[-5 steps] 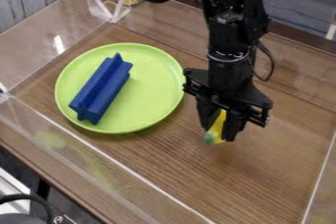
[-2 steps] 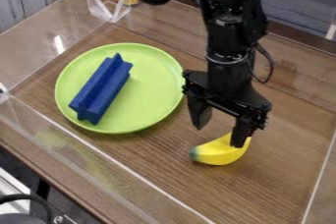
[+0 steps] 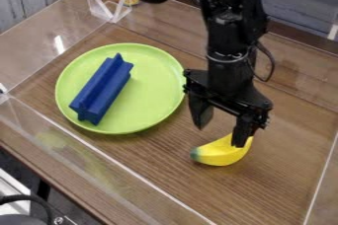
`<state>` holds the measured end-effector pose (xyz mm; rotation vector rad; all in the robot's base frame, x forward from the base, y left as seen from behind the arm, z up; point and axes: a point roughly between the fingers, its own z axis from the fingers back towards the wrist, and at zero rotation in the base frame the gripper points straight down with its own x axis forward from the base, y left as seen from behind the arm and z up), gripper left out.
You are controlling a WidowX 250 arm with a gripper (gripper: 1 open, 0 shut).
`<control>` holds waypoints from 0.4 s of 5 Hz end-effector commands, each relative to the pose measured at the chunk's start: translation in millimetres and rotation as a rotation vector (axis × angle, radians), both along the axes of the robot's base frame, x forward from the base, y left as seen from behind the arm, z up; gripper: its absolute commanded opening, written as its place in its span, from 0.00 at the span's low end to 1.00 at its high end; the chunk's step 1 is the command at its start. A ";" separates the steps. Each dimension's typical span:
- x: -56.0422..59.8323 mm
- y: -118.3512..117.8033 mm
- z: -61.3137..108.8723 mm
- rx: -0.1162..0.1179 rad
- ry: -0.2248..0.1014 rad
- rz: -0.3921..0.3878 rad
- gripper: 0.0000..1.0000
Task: Remove the banana from inside the green plate and put it on the table
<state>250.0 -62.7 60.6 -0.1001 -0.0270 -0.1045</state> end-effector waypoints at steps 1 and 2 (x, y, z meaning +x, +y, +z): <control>3.8 1.6 14.5 -0.016 -0.056 0.008 1.00; 3.3 2.4 15.2 -0.020 -0.062 0.005 1.00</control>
